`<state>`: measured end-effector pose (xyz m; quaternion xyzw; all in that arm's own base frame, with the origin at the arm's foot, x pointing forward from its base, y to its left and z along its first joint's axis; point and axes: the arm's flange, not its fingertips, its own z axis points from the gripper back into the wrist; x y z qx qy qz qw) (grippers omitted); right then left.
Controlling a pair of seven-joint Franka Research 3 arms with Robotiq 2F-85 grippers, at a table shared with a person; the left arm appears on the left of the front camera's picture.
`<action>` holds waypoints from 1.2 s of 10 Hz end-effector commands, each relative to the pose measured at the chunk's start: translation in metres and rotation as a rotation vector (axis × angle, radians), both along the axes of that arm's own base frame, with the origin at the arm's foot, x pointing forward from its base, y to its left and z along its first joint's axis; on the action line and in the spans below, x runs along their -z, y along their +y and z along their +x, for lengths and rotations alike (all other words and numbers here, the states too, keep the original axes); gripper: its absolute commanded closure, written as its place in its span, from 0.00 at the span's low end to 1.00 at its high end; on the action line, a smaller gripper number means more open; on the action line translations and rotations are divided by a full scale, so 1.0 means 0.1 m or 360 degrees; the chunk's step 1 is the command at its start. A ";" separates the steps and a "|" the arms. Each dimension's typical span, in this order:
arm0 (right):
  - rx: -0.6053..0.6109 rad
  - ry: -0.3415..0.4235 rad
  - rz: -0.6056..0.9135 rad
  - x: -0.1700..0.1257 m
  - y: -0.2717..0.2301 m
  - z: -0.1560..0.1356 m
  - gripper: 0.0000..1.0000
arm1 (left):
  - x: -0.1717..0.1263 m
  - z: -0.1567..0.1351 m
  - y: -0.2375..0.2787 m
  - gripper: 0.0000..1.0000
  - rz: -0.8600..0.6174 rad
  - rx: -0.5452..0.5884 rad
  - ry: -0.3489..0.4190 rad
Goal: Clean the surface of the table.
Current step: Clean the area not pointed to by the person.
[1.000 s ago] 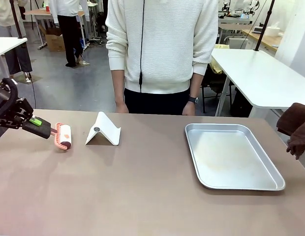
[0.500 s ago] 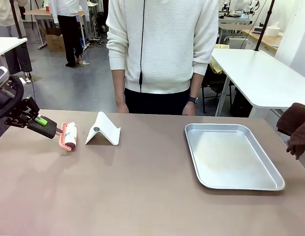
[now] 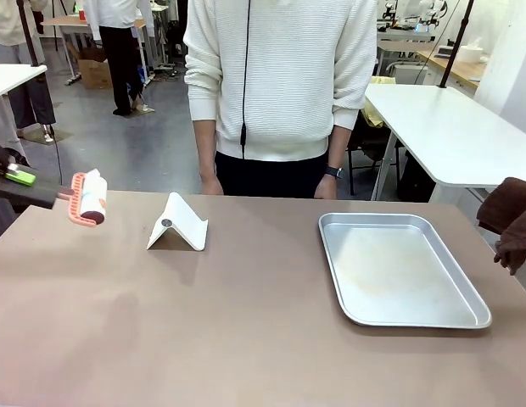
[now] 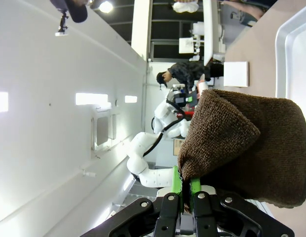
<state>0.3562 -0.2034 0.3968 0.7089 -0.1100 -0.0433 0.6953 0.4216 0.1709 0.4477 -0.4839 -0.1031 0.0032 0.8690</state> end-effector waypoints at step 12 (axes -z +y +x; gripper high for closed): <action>0.0003 0.0003 0.0002 -0.05 0.01 -0.03 0.93 | 0.04 -1.42 0.78 0.78 -0.0644 0.0237 -0.0066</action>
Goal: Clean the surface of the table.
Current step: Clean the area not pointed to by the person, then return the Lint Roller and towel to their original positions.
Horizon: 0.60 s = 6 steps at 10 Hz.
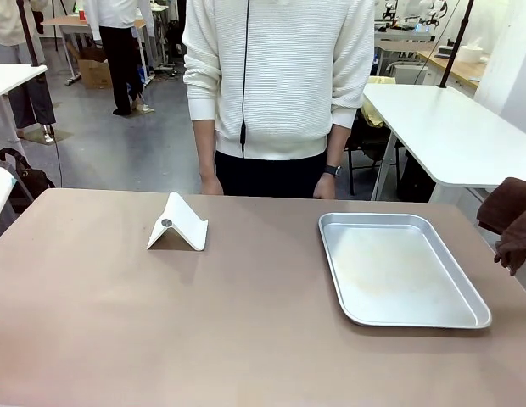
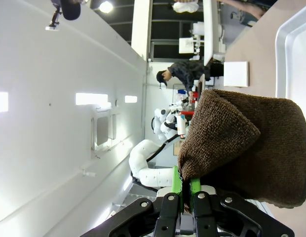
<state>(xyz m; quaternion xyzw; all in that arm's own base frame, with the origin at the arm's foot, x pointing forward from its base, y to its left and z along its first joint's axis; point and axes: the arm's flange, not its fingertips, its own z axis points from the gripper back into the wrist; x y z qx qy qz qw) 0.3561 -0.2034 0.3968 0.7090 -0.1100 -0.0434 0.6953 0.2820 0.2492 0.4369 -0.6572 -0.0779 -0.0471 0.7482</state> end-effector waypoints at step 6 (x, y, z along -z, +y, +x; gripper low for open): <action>0.0002 0.0003 0.0002 -0.05 0.01 -0.03 0.93 | -0.07 -0.03 -0.01 0.78 0.0009 -0.0002 -0.0017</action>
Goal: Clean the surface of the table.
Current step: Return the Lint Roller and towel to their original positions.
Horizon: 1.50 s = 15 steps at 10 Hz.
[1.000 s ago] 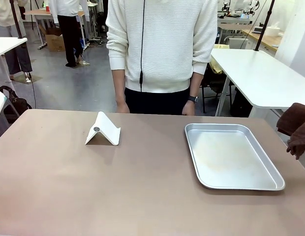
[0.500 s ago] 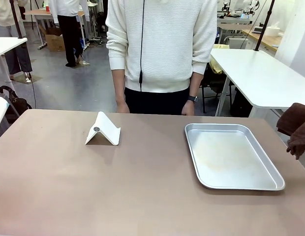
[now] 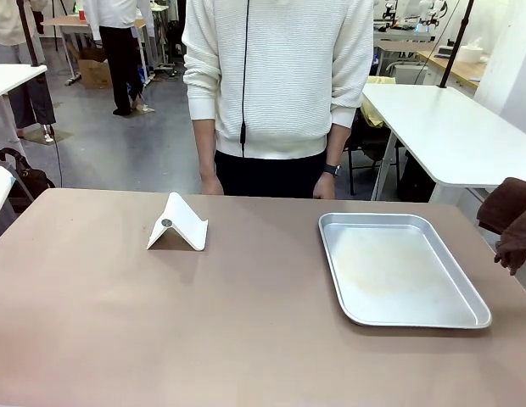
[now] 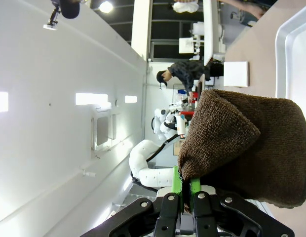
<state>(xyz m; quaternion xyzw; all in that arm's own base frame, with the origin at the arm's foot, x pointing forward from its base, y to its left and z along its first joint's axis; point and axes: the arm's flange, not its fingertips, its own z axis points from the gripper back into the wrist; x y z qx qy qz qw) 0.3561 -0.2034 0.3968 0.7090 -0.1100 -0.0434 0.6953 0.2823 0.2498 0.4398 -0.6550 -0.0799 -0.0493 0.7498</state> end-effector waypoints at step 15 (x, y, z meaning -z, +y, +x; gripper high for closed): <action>-0.0180 -0.0175 -0.0606 -0.52 3.32 0.70 0.93 | -1.25 0.56 -2.70 0.78 0.0715 -0.0054 0.0156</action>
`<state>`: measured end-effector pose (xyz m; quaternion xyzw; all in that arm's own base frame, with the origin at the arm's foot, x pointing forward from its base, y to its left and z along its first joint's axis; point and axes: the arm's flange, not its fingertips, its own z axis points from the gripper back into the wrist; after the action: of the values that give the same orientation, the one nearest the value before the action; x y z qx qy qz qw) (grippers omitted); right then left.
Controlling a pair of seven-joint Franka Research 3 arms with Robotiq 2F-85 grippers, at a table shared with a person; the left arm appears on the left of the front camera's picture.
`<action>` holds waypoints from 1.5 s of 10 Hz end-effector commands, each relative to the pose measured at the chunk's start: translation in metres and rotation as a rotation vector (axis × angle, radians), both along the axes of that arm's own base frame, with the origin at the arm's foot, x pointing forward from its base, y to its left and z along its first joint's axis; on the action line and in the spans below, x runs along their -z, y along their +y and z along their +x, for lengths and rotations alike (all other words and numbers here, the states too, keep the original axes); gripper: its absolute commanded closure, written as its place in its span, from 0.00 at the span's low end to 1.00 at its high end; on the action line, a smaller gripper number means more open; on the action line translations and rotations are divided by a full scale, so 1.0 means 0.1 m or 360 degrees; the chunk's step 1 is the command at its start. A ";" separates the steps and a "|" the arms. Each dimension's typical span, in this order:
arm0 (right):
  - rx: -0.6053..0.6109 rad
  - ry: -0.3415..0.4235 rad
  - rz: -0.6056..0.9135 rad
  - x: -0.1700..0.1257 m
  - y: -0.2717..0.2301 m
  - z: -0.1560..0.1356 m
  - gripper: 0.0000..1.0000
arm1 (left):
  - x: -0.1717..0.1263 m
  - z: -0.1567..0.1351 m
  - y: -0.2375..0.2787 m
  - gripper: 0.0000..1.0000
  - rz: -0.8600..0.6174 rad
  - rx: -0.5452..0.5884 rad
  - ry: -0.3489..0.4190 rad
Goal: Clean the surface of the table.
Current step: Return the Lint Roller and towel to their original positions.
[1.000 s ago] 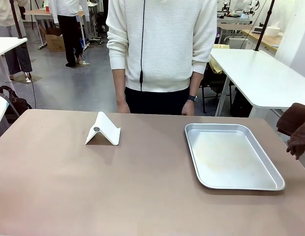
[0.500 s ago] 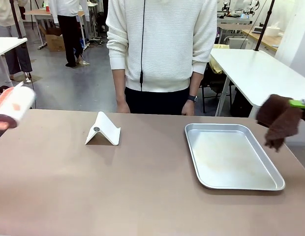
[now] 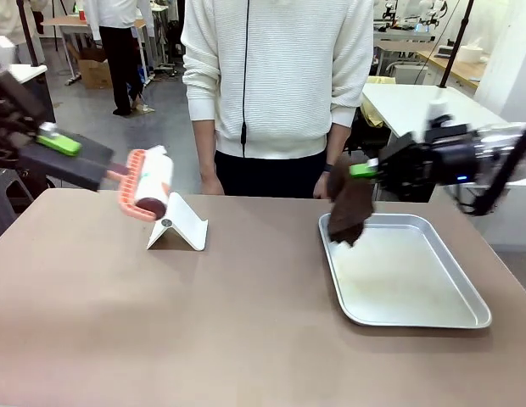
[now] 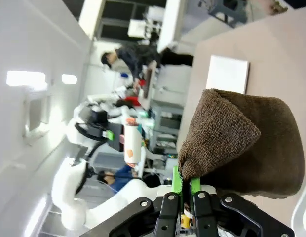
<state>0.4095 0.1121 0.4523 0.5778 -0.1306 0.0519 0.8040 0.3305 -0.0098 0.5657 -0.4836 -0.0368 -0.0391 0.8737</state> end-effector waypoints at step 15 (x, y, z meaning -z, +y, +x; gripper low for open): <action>-0.0101 0.0298 -0.0118 1.12 0.93 0.79 0.93 | 0.45 1.56 -0.97 0.78 0.0330 0.0045 0.0125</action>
<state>0.4878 0.2046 0.3383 0.5530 -0.0324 0.0280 0.8321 0.4862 -0.1086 0.5206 -0.3920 0.0089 -0.0371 0.9192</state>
